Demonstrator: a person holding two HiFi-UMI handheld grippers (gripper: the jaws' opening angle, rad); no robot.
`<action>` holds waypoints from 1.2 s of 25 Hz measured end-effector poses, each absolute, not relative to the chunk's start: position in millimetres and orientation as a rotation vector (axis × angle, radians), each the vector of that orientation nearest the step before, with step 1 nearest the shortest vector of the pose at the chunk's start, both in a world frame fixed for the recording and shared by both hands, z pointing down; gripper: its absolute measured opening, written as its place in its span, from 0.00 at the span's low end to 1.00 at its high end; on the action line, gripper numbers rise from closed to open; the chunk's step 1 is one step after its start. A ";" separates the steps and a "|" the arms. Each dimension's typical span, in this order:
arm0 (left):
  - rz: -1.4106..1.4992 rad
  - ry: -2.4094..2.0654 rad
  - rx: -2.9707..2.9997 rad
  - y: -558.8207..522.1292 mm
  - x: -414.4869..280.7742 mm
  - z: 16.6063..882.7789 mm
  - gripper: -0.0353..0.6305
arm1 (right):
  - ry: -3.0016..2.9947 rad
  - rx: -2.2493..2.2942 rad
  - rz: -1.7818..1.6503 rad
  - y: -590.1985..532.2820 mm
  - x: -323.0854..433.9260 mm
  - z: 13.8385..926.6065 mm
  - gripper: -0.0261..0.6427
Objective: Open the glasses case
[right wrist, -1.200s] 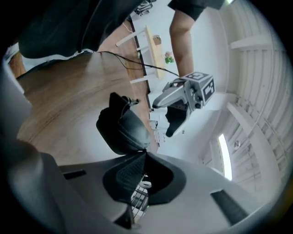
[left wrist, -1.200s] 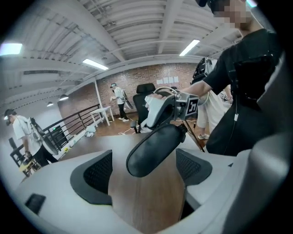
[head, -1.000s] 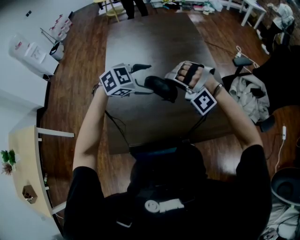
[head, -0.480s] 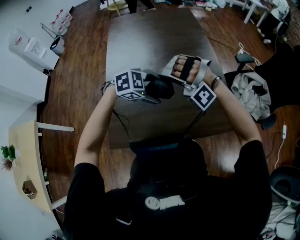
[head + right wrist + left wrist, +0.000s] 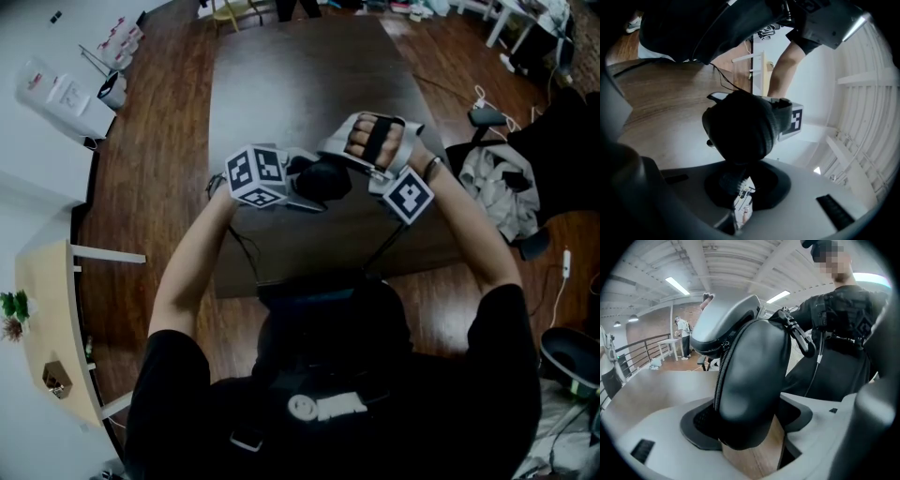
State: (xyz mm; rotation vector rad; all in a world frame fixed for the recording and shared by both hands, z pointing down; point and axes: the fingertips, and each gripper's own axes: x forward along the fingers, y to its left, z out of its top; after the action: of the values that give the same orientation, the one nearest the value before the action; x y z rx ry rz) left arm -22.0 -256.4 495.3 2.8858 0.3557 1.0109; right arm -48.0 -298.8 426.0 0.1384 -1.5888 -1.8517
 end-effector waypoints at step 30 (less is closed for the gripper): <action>0.801 -0.281 2.761 -331.4 -51.8 509.9 0.55 | -1.725 0.447 -1.364 -333.3 -8.3 426.3 0.04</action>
State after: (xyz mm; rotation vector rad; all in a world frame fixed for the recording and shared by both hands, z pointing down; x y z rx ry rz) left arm -51.8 -331.4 509.9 2.7608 -0.2813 0.8014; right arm -8.3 -333.3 426.3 0.4472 -1.7248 -1.3642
